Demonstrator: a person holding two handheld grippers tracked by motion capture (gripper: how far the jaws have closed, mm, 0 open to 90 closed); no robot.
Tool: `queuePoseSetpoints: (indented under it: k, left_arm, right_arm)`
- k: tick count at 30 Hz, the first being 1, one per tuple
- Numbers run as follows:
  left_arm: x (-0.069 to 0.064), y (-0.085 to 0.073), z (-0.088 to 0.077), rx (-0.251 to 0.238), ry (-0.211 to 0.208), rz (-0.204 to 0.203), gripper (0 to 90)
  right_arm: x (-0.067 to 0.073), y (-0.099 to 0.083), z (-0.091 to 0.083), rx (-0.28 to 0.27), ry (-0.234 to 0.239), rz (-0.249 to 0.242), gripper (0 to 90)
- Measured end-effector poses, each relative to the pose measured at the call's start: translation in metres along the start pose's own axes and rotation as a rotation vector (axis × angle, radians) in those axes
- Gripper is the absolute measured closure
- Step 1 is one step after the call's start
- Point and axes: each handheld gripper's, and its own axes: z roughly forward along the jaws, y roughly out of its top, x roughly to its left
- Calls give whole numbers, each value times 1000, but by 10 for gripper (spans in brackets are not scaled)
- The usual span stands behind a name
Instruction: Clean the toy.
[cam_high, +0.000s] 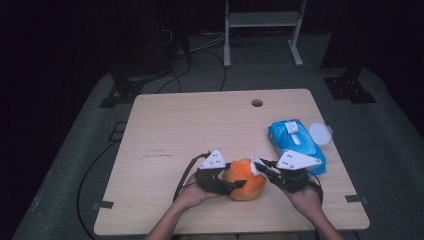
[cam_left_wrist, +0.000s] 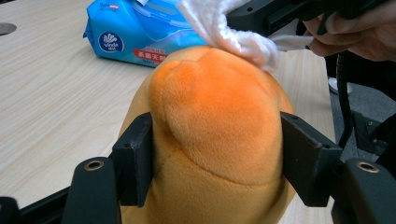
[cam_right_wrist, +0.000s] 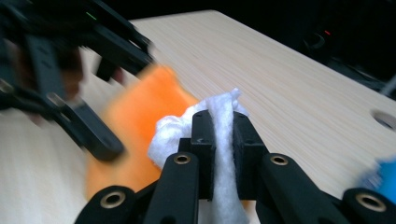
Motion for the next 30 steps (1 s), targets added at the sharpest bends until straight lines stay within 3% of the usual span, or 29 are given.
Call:
queuePoseSetpoints:
  k: [2,4,8,10,12,14,17,19,23,26,28,30]
  left_arm:
    - [-1,0,3,-3,-9,2,328]
    - [-2,0,5,-5,-35,11,297]
    - [5,-1,-1,-29,-62,-6,124]
    - [8,-4,1,-20,-67,-30,124]
    - [6,-8,5,-30,-82,-30,194]
    - [3,-8,7,-27,-86,-11,240]
    - [-10,-8,10,-10,-91,95,249]
    - [-11,-10,8,-13,-97,119,255]
    - [-9,-12,5,-21,-103,116,259]
    - [-6,-12,6,-35,-89,97,230]
    - [-4,-11,11,-37,-68,58,124]
    - [-5,-11,14,-32,-79,48,108]
  right_arm:
    - [-4,-5,-4,-5,10,30,808]
    - [0,-4,-3,-12,31,18,807]
    - [1,-5,-1,-11,66,12,807]
    - [-4,-8,-3,-11,74,36,807]
    - [-7,-8,-5,-13,95,64,807]
    - [-3,-5,-6,-18,118,61,807]
    - [9,4,-1,-37,166,39,807]
    - [14,10,2,-49,181,31,808]
    - [11,12,4,-26,177,23,808]
    - [1,5,1,-7,146,45,808]
    - [-9,-6,-7,-11,144,109,808]
    - [-9,-7,-8,-13,147,114,809]
